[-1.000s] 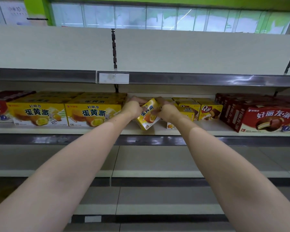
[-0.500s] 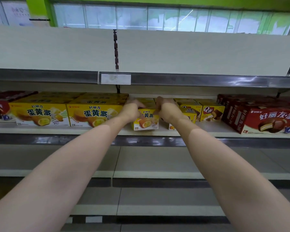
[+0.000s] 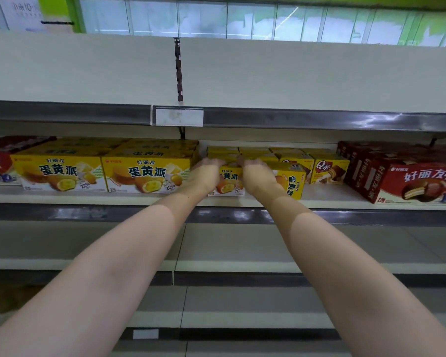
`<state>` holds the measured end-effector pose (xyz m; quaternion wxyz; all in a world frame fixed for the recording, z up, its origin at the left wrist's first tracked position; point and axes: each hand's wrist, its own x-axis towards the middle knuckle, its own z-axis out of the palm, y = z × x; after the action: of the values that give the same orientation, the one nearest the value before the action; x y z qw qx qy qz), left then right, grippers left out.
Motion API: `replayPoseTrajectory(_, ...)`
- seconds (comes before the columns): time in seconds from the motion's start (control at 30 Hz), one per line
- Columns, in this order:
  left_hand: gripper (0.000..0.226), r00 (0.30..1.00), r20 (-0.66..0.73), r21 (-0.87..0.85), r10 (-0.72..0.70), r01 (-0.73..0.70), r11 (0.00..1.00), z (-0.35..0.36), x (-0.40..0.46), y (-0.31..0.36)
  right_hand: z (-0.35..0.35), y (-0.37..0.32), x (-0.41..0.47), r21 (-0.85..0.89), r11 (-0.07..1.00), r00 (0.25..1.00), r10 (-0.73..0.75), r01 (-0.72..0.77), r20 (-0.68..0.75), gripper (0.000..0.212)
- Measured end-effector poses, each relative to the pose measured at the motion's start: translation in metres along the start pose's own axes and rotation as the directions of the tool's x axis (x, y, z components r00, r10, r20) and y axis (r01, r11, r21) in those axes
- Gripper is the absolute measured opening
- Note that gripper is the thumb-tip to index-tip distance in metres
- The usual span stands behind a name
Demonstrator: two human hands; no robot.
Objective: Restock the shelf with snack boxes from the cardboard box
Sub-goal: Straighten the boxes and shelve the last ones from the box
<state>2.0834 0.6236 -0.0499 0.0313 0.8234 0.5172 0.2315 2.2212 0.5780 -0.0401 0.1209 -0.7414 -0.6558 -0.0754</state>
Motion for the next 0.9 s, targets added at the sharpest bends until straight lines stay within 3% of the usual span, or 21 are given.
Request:
replayPoseTrajectory(0.13,0.05,0.999,0.042,0.082,-0.018,0.015,0.996,0.0,0.007,0.007,-0.004,0.0,0.004,0.071,0.996,0.998,0.048,-0.052,0.047,0.053)
replayPoseTrajectory(0.3,0.054,0.998,0.053,0.136,-0.019,0.012,0.991,-0.002,0.013,0.017,-0.019,0.021,0.0,0.04,0.996,0.994,0.081,-0.078,-0.077,0.05)
replayPoseTrajectory(0.47,0.046,1.0,-0.003,0.114,-0.002,0.002,0.993,-0.001,0.019,0.036,-0.03,0.043,-0.004,-0.042,0.971,0.967,0.24,-0.237,0.089,0.061)
replayPoseTrajectory(0.6,0.035,0.988,-0.101,0.122,0.12,-0.107,0.987,0.002,0.023,0.047,-0.029,0.051,-0.008,-0.125,0.976,0.976,0.192,-0.179,0.101,0.056)
replayPoseTrajectory(0.77,0.027,0.992,-0.057,-0.049,0.116,-0.119,0.992,0.01,0.024,0.056,-0.033,0.062,-0.012,-0.139,0.984,0.986,0.125,-0.11,0.106,0.036)
replayPoseTrajectory(0.9,0.029,0.99,-0.022,-0.121,0.137,-0.139,0.983,0.011,0.022,0.062,-0.038,0.059,-0.013,-0.153,0.988,0.977,0.05,-0.019,0.206,0.046)
